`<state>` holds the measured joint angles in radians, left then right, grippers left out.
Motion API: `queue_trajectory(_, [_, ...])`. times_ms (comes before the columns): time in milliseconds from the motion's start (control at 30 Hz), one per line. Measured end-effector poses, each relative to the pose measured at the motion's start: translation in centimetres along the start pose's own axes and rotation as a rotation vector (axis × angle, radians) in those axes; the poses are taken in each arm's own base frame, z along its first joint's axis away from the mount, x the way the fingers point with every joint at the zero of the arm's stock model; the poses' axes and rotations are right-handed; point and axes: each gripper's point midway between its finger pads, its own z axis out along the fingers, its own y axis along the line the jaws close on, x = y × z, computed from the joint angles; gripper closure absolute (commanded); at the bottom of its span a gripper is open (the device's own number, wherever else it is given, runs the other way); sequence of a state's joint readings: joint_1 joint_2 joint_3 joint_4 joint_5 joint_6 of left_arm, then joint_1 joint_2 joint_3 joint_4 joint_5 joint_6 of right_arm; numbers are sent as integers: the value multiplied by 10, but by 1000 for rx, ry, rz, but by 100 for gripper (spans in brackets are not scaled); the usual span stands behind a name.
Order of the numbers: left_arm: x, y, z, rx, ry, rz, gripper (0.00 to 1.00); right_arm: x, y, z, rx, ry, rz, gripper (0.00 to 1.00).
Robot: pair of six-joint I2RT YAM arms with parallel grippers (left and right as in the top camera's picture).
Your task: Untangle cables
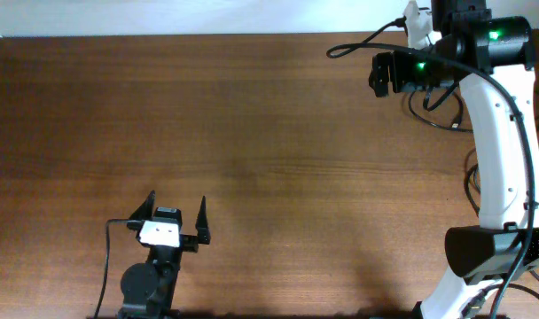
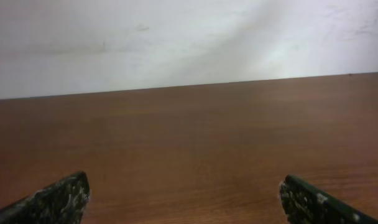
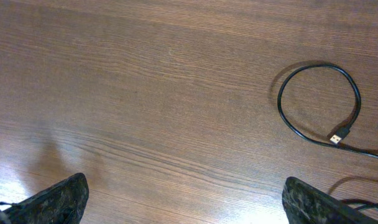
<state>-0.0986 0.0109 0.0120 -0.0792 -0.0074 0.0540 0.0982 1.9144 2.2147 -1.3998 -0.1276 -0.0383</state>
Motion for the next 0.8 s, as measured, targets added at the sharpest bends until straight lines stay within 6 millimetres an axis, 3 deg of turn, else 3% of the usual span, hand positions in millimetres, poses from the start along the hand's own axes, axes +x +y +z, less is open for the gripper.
queue_trajectory(300, [0,6,0,-24,3,119,1,0,0,0,0,0,0,1])
queue_trajectory(467, [1,21,-1,-92,5,-1,1,0,0,0,0,0,0,1])
queue_trajectory(800, [1,22,-1,-96,5,-11,1,0,0,0,0,0,0,1])
